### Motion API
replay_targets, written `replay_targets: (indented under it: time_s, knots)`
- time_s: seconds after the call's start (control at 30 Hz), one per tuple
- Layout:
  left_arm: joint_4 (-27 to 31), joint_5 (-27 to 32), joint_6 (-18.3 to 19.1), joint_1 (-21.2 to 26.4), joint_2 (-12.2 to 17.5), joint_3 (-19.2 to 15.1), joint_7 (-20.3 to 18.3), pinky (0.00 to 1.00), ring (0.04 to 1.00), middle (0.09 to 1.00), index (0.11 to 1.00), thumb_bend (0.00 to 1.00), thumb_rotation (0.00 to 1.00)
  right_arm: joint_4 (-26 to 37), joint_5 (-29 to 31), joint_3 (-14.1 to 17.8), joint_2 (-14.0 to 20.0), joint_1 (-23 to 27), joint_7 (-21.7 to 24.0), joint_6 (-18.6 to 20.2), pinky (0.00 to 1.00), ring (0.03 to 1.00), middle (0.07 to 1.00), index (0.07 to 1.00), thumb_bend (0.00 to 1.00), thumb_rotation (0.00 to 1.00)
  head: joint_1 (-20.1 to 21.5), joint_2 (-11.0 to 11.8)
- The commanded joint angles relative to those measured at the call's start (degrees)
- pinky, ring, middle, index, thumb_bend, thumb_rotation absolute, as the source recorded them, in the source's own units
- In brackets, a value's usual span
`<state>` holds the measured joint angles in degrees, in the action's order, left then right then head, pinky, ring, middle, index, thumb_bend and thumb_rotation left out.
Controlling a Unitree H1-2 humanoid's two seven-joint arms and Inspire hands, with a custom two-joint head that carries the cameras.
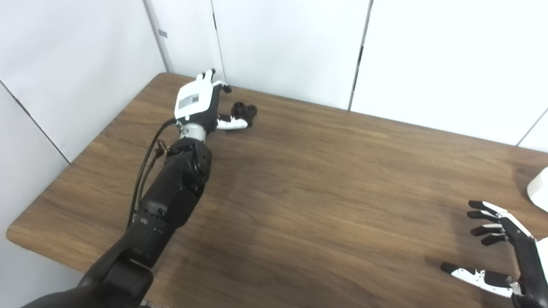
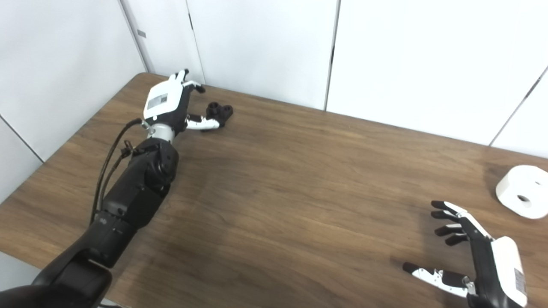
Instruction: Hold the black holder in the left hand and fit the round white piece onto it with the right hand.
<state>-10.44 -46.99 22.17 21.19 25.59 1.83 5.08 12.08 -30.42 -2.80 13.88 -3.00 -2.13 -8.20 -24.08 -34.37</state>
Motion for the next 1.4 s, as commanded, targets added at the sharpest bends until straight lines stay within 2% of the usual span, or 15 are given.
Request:
replay_targets:
  time_s: [0.0, 0.13, 0.5, 0.87, 1.03, 1.23, 1.37]
  knots:
    - [0.5, -1.1, -0.2, 2.8, 2.6, -0.4, 2.9, 0.89, 1.000, 1.000, 0.750, 1.00, 0.39, 2.1, 0.3, 0.4, 0.1, 0.8, -0.5, -0.6, 0.48, 0.577, 0.697, 0.753, 0.83, 0.00, 0.0, -0.1]
    - [-0.4, -1.1, -0.5, 3.1, 3.1, -0.1, 3.7, 0.87, 1.000, 1.000, 0.747, 1.00, 0.40, 2.5, 0.2, 0.3, -0.1, 0.8, -0.3, -0.2, 0.48, 0.573, 0.693, 0.751, 0.83, 0.00, 0.1, -0.2]
    - [-5.4, -1.4, 1.4, 4.3, 3.8, 2.1, 2.5, 0.82, 1.000, 1.000, 0.740, 0.97, 0.39, 3.2, 0.2, 0.4, -0.6, 0.4, 0.0, 0.0, 0.47, 0.568, 0.693, 0.748, 0.81, 0.00, 0.6, -0.4]
    - [-11.0, 1.9, -1.2, 6.1, 3.9, 3.4, 4.1, 0.84, 1.000, 0.998, 0.721, 0.94, 0.39, 4.1, -0.3, 0.1, -0.6, -0.2, 0.3, 0.6, 0.46, 0.559, 0.693, 0.749, 0.78, 0.00, 1.0, -0.7]
    - [-11.9, 3.0, -1.9, 6.5, 3.6, 3.5, 4.5, 0.85, 1.000, 0.993, 0.717, 0.93, 0.37, 4.8, -0.3, 0.2, -0.7, -0.6, 0.5, 1.1, 0.46, 0.555, 0.690, 0.748, 0.77, 0.00, 1.1, -0.9]
    - [-13.0, 3.0, -1.6, 6.8, 3.7, 4.7, 5.2, 0.81, 1.000, 0.963, 0.714, 0.93, 0.38, 4.9, 0.3, 0.4, -0.5, -1.0, 0.5, 0.5, 0.45, 0.556, 0.695, 0.752, 0.77, 0.00, 1.2, -1.2]
    - [-13.5, 4.9, -2.6, 6.8, 3.4, 4.0, 5.5, 0.81, 1.000, 0.957, 0.712, 0.92, 0.36, 5.0, 0.3, 0.4, -0.5, -1.4, 0.4, 0.2, 0.45, 0.553, 0.695, 0.752, 0.77, 0.00, 1.2, -1.5]
